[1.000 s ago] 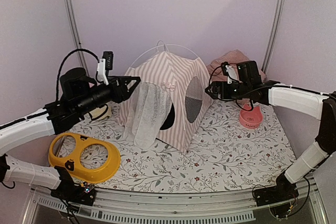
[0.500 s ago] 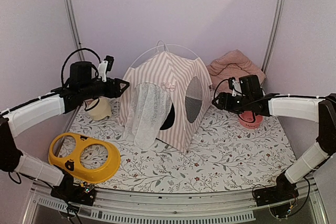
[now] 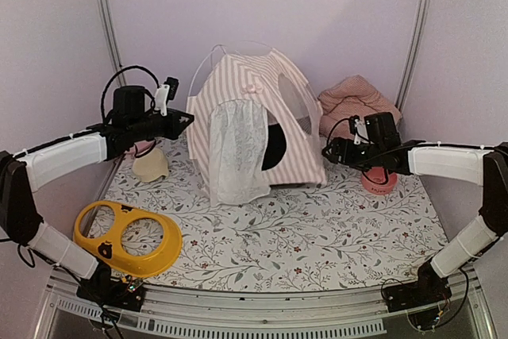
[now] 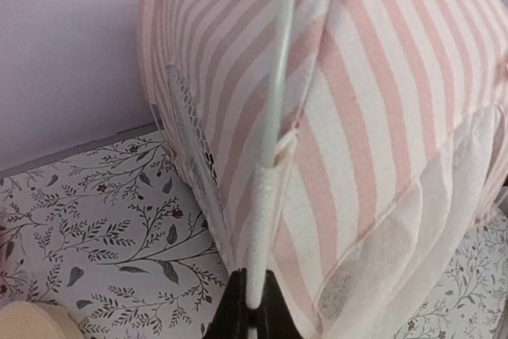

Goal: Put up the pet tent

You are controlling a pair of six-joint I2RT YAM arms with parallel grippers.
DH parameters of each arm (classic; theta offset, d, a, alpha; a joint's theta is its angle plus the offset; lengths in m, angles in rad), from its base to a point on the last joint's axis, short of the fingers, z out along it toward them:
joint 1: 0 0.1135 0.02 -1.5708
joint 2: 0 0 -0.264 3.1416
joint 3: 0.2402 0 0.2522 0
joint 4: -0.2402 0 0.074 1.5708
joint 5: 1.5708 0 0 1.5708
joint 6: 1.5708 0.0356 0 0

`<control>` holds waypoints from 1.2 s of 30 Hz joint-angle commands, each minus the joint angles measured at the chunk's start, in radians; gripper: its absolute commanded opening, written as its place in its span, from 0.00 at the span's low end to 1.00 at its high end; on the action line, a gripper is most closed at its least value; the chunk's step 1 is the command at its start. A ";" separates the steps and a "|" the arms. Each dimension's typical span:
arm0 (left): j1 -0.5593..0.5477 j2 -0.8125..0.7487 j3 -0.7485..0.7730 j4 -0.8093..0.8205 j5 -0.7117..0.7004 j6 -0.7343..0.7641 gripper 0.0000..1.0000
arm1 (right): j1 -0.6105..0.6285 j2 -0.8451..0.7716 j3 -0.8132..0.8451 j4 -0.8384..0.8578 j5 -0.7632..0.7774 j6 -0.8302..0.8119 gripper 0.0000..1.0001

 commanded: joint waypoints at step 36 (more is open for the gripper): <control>-0.106 -0.230 -0.004 0.000 -0.283 0.045 0.60 | -0.270 0.784 1.067 -0.470 0.157 -0.307 0.08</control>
